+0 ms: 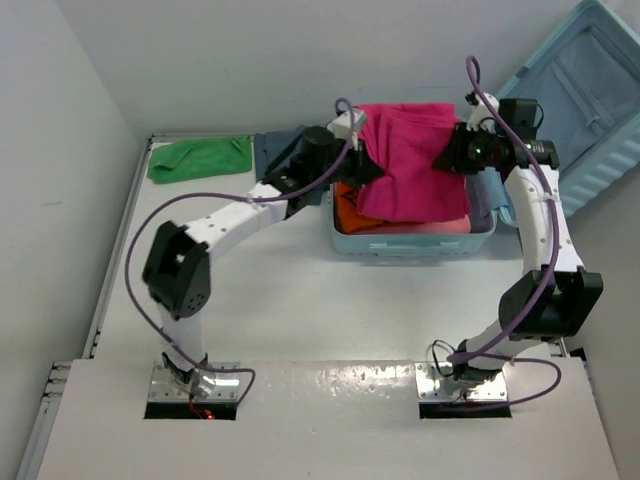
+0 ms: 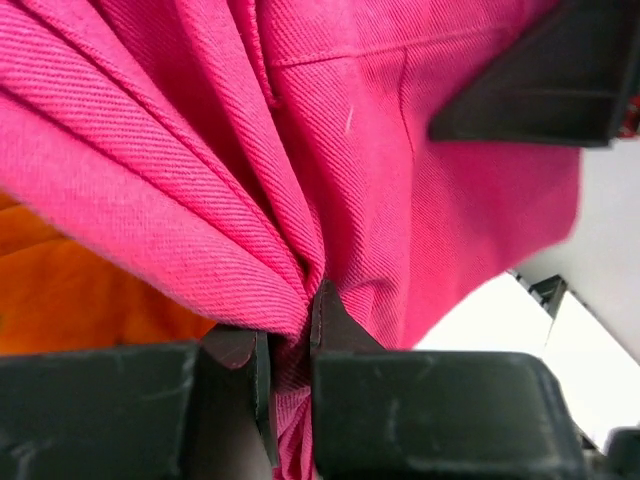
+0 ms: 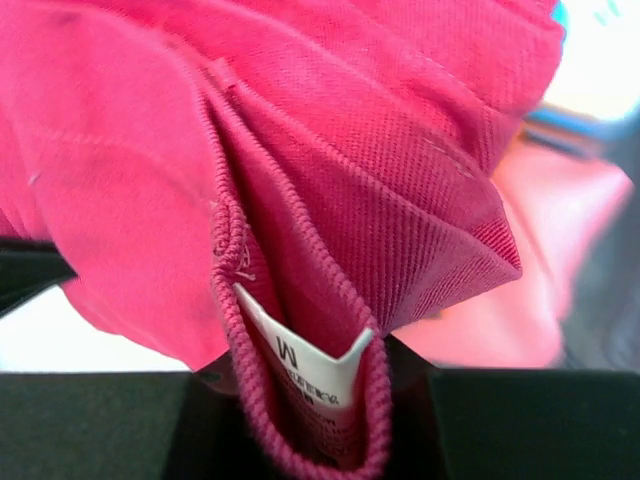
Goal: Pack the luggage
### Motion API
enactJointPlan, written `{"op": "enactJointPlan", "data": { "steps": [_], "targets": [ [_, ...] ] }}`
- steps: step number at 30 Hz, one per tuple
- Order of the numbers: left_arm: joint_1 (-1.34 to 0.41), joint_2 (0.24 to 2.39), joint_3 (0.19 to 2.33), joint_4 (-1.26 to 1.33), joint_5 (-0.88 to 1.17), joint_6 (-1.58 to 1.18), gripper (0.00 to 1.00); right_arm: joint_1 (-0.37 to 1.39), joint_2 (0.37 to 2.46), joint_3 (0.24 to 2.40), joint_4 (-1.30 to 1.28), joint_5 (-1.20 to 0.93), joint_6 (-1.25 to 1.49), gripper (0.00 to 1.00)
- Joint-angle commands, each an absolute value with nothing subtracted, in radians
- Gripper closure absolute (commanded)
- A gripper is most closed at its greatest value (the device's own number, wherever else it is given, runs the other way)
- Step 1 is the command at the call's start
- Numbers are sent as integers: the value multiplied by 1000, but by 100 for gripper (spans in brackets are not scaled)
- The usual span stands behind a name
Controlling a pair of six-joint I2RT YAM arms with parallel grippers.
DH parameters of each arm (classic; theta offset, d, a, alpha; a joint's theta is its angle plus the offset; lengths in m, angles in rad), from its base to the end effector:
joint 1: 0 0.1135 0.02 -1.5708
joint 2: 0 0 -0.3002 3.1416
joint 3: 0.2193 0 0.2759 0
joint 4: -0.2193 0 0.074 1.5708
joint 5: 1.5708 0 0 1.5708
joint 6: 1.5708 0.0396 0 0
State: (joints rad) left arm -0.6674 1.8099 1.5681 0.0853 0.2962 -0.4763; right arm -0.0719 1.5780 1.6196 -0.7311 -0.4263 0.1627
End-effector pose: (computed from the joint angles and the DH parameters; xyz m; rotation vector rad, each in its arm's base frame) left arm 0.3678 -0.3046 0.3815 0.4079 1.8040 -1.0787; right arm 0.3739 -0.0105 0.4148 0.0349 2.2396 0.5295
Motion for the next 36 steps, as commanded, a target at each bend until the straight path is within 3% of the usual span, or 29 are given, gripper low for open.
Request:
{"op": "enactJointPlan", "data": {
  "steps": [1,7,10,16,18,19,20,21,23,24,27,33,36],
  "targets": [
    [-695,1920,1716,155,272,-463,100,-152,1523,1554,-562,-426,86,100],
    [-704,2210,2026,72,272,-486,100,-268,1632,1490,-451,-425,29,100],
    [-725,2250,2040,87,233,-480,100,-304,1702,1491,-431,-422,20,100],
    [-726,2281,1956,68,224,-491,89,-287,1874,1575,-433,-417,-24,100],
    [-716,2281,1922,55,224,-491,85,-261,1923,1604,-436,-397,-60,98],
    [-716,2281,1913,45,235,-491,67,-256,1957,1611,-442,-384,-80,96],
    [-707,2269,1904,35,235,-482,54,-246,1968,1615,-448,-377,-103,91],
    [-707,2260,1895,35,245,-482,43,-229,1974,1623,-452,-359,-118,75],
    [-698,2226,1884,0,229,-473,19,-221,1983,1623,-453,-319,-127,55],
    [-698,2211,1875,-12,215,-472,14,-218,1980,1626,-449,-310,-121,37],
    [-652,2124,1845,-32,170,-445,10,-219,1957,1661,-469,-282,-104,24],
    [-532,1918,1783,-23,138,-413,10,-215,1842,1764,-474,-256,-35,14],
    [-477,1844,1782,-61,114,-413,10,-189,1812,1827,-474,-273,-8,14]
  ]
}}
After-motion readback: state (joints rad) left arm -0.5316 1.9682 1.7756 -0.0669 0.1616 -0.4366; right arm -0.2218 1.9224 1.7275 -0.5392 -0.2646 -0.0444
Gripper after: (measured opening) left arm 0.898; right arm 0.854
